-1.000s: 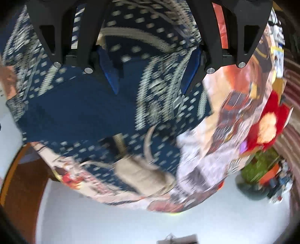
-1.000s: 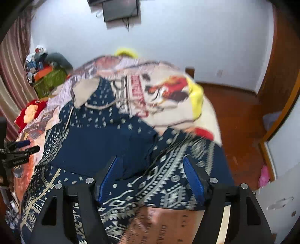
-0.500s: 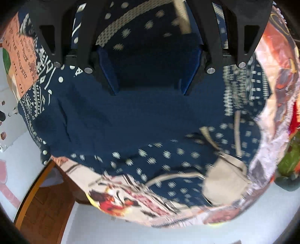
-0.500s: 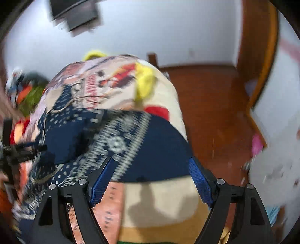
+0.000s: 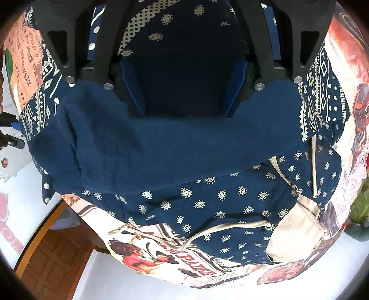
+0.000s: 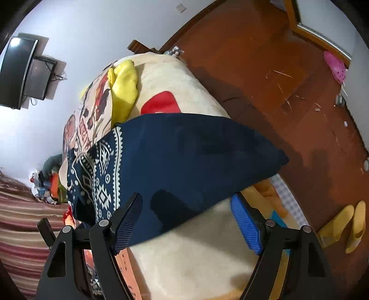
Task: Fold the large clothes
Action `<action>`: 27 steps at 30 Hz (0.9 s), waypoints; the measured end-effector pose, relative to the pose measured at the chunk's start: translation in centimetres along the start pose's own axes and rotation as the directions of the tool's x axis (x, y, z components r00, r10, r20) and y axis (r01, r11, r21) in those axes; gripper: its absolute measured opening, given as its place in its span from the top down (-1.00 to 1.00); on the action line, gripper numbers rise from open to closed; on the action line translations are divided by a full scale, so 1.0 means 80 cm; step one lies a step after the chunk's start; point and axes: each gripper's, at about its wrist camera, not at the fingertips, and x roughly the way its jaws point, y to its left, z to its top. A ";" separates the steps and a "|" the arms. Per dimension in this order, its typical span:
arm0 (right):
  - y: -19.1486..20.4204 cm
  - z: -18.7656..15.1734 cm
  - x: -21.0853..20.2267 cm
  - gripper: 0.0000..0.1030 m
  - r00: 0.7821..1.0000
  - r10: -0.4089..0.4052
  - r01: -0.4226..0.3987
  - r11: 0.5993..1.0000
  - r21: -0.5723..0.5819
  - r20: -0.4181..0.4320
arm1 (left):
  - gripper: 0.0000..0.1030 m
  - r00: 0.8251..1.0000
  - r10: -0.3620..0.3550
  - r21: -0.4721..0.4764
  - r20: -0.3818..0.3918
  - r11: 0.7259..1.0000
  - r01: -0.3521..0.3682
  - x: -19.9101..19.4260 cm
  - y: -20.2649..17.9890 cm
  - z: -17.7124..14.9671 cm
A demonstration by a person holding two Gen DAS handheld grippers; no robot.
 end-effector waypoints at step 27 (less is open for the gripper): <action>0.233 -0.017 -0.137 0.87 0.904 0.148 0.042 0.903 -0.428 0.402 | -0.33 0.969 0.057 0.008 0.239 0.998 -0.060 -0.137 0.024 -0.013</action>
